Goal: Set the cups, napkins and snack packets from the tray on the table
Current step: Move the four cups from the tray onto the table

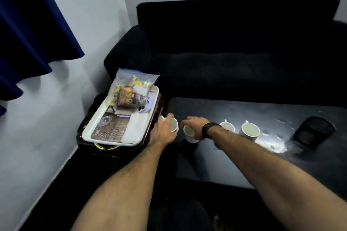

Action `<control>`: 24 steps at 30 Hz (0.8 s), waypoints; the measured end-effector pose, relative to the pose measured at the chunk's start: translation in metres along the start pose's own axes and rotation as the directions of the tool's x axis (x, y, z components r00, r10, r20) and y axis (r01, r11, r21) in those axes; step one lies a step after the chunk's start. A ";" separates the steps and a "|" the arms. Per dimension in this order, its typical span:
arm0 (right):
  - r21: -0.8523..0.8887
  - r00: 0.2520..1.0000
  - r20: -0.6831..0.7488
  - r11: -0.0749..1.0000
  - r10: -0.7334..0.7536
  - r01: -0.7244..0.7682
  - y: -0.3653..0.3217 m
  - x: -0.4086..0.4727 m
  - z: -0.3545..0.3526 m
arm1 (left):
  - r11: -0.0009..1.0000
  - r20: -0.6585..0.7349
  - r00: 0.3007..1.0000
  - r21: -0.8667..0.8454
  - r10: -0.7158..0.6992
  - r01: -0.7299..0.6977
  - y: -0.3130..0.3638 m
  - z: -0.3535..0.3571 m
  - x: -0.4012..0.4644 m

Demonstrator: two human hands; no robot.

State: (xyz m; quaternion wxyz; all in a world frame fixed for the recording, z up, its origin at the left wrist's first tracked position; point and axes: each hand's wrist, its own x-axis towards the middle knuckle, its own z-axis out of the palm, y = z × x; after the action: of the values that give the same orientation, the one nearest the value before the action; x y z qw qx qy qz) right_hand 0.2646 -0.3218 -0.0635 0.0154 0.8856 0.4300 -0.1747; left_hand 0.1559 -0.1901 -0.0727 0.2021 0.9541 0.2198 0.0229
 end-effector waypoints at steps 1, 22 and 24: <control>-0.068 0.999 0.023 0.997 -0.026 0.028 0.000 -0.004 0.009 | 1.000 0.042 0.999 0.006 -0.005 0.004 0.004 0.010 -0.004; 0.444 0.934 -0.050 0.846 0.353 -0.295 0.001 -0.015 0.060 | 0.995 0.182 0.978 0.046 -0.098 0.091 0.011 0.050 -0.002; 0.437 0.942 -0.072 0.860 0.327 -0.265 0.002 -0.018 0.059 | 0.995 0.176 0.980 0.056 -0.089 0.081 0.013 0.048 -0.002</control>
State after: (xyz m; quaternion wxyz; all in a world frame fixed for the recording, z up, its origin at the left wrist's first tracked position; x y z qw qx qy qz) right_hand 0.2383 -0.3468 -0.1129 -0.1803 0.9336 0.2407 -0.1947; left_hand 0.1663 -0.2201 -0.1116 0.1984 0.9467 0.2418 -0.0767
